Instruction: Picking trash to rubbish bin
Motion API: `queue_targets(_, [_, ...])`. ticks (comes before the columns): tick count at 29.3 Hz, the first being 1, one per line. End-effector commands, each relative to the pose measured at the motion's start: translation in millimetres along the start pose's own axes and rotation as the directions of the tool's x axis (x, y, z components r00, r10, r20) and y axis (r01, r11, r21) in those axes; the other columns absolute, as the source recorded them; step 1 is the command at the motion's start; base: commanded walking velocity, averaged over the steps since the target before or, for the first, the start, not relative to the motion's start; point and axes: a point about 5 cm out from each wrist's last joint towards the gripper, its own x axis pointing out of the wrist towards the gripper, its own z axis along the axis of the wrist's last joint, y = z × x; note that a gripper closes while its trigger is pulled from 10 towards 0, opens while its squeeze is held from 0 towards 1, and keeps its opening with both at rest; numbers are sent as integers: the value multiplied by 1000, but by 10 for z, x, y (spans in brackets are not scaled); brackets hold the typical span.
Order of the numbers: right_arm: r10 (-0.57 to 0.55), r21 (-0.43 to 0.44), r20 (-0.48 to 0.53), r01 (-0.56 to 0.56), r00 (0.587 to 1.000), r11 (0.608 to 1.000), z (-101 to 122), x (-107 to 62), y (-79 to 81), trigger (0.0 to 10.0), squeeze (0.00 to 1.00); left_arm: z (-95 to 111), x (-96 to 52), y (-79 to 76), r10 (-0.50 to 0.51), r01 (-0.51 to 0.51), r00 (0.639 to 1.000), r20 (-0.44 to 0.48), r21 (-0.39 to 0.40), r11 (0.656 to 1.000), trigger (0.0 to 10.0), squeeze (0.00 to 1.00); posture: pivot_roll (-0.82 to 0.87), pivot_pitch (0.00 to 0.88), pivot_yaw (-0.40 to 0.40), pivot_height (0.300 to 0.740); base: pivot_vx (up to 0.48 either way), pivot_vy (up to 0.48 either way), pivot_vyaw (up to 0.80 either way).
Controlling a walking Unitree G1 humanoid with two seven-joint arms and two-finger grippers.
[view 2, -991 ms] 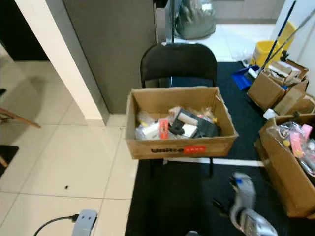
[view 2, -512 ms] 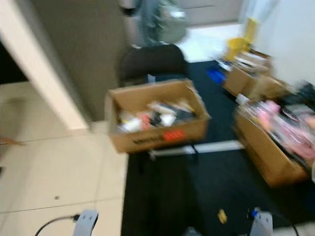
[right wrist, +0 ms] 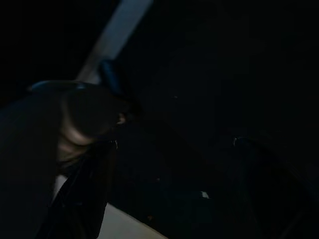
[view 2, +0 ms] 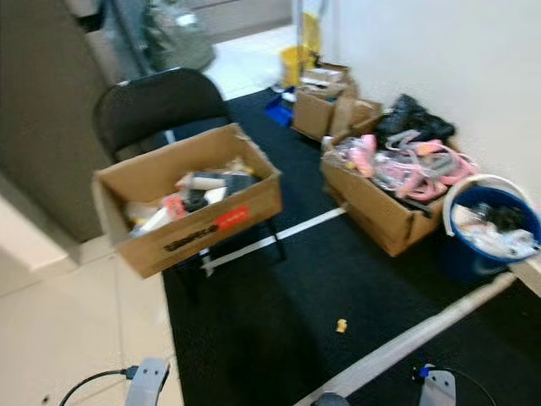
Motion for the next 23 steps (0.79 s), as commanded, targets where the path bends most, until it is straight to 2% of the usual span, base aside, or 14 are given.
queue_targets(1, [-4,-36,-50,2,999,999,-152,-5,30,10000,0,-53,-6,1,0,0,1000,-16,2,1000,10000,0,-30,81,73,740,0,0,-744])
queue_targets(7, [-35,-101,-97,25,995,995,-321,-18,54,10000,0,-38,-2,-15,7,-7,1000,-2,11,1000,10000,0,-30,82,68,740,0,0,-744])
queue_targets(11, [-34,-153,-110,16,993,988,-349,-21,56,10000,0,-41,0,-24,4,-4,1000,-3,14,1000,10000,0,-28,83,65,740,0,0,-744])
queue_targets(17, [-28,-362,-107,-12,994,932,-228,-10,36,10000,0,-59,0,-41,-11,11,1000,-16,35,999,10000,0,-34,86,71,740,0,0,-744])
queue_targets(19, [-30,-377,-103,-11,994,926,-195,-6,41,10000,0,-66,0,-46,-18,19,1000,-23,67,998,10000,0,-34,86,71,740,0,0,-744])
queue_targets(20, [-31,-400,-100,-12,995,916,-160,-2,44,10000,0,-85,-1,-57,-27,33,999,-41,146,989,10000,0,-34,86,71,740,0,0,-744])
queue_targets(23, [-31,-475,-103,-22,994,880,-136,0,48,10000,0,-115,-2,-77,-37,54,997,-68,273,960,10000,0,-36,83,81,740,0,0,-744])
